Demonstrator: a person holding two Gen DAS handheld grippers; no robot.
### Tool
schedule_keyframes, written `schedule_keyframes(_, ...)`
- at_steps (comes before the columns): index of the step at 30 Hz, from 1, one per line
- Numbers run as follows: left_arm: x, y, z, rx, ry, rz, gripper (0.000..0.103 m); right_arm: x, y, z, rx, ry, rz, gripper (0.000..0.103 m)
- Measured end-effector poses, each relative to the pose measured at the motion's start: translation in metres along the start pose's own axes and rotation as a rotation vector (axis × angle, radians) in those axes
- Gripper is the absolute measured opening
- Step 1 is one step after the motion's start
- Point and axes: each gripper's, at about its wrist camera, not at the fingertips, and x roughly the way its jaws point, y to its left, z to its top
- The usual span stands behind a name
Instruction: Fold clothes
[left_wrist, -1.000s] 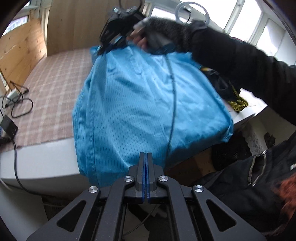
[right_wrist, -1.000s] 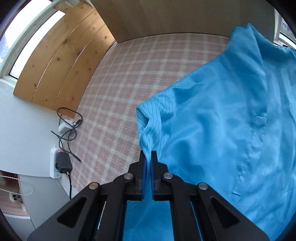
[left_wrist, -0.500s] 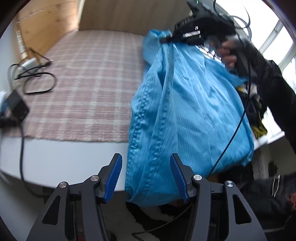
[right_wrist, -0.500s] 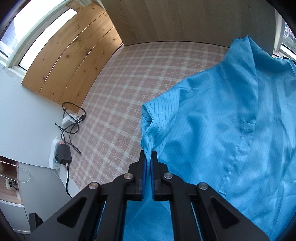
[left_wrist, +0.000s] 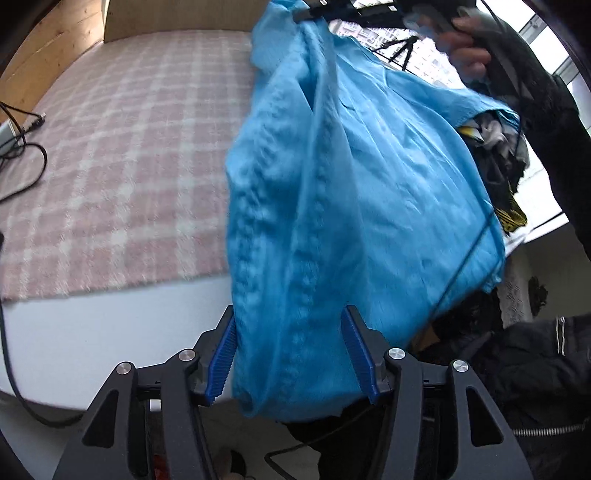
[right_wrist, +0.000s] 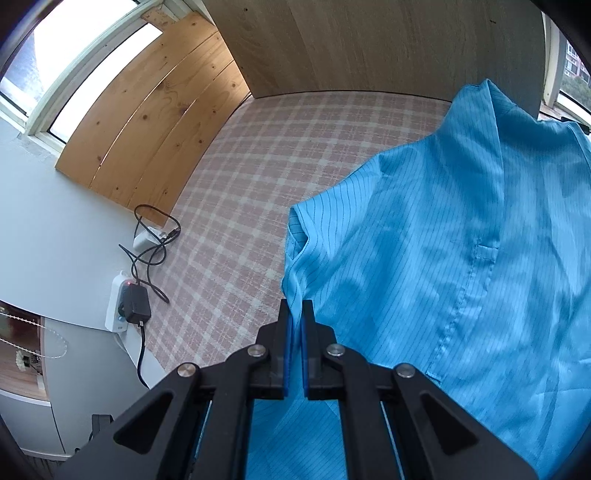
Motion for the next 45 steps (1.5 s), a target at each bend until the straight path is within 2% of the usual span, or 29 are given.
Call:
schedule_keyframes(3, -0.002, -0.003, -0.013, -0.003, -0.009, 0.001, 0.049, 0.001, 0.005, 0.003, -0.008, 0.0, 0.011, 0.004)
schedule_keyframes(6, -0.008, -0.003, -0.024, -0.023, -0.025, 0.037, 0.007, 0.004, 0.012, 0.004, -0.023, 0.007, 0.02, 0.004)
schedule_keyframes(10, -0.033, -0.012, -0.037, -0.02, -0.106, 0.091, 0.004, 0.016, 0.021, 0.006, -0.039, 0.013, 0.035, 0.004)
schedule_keyframes(12, -0.044, -0.012, -0.043, -0.053, -0.146, 0.119, 0.004, 0.027, 0.023, 0.005, -0.036, 0.022, 0.042, 0.004)
schedule_keyframes(15, -0.049, -0.014, -0.044, -0.101, -0.157, 0.144, 0.003, 0.041, 0.025, 0.003, -0.044, 0.036, 0.031, 0.004)
schedule_keyframes(17, -0.055, -0.03, -0.042, -0.068, -0.181, 0.149, 0.003, 0.042, 0.022, 0.0, -0.038, 0.034, 0.034, 0.004)
schedule_keyframes(22, -0.06, -0.091, -0.033, 0.076, -0.199, 0.15, 0.003, 0.011, -0.019, -0.02, 0.007, -0.013, 0.036, 0.004)
schedule_keyframes(28, -0.027, -0.162, -0.026, 0.258, -0.139, 0.127, 0.003, -0.027, -0.072, -0.046, 0.061, -0.071, 0.036, 0.004)
schedule_keyframes(30, -0.01, -0.177, -0.024, 0.287, -0.11, 0.116, 0.004, -0.04, -0.09, -0.055, 0.079, -0.09, 0.036, 0.004)
schedule_keyframes(33, 0.017, -0.192, -0.024, 0.297, -0.06, 0.107, 0.005, -0.035, -0.125, -0.069, 0.133, -0.078, 0.002, 0.004)
schedule_keyframes(36, 0.042, -0.202, -0.026, 0.299, -0.006, 0.112, 0.018, -0.022, -0.146, -0.073, 0.16, -0.06, -0.034, 0.005)
schedule_keyframes(38, 0.052, -0.207, -0.03, 0.3, 0.019, 0.14, 0.019, -0.011, -0.153, -0.073, 0.17, -0.013, -0.034, 0.011)
schedule_keyframes(40, 0.054, -0.209, -0.033, 0.274, 0.028, 0.154, 0.021, -0.015, -0.157, -0.074, 0.195, -0.011, -0.018, 0.017)
schedule_keyframes(41, 0.05, -0.209, -0.035, 0.257, 0.012, 0.143, 0.024, -0.018, -0.158, -0.076, 0.208, -0.015, -0.009, 0.021)
schedule_keyframes(42, 0.044, -0.208, -0.037, 0.237, -0.003, 0.131, 0.032, -0.024, -0.159, -0.078, 0.221, -0.033, 0.019, 0.023)
schedule_keyframes(44, 0.028, -0.204, -0.046, 0.194, -0.03, 0.111, 0.037, -0.041, -0.158, -0.086, 0.24, -0.066, 0.066, 0.039)
schedule_keyframes(45, 0.02, -0.202, -0.05, 0.175, -0.044, 0.102, 0.037, -0.049, -0.156, -0.092, 0.239, -0.076, 0.096, 0.043)
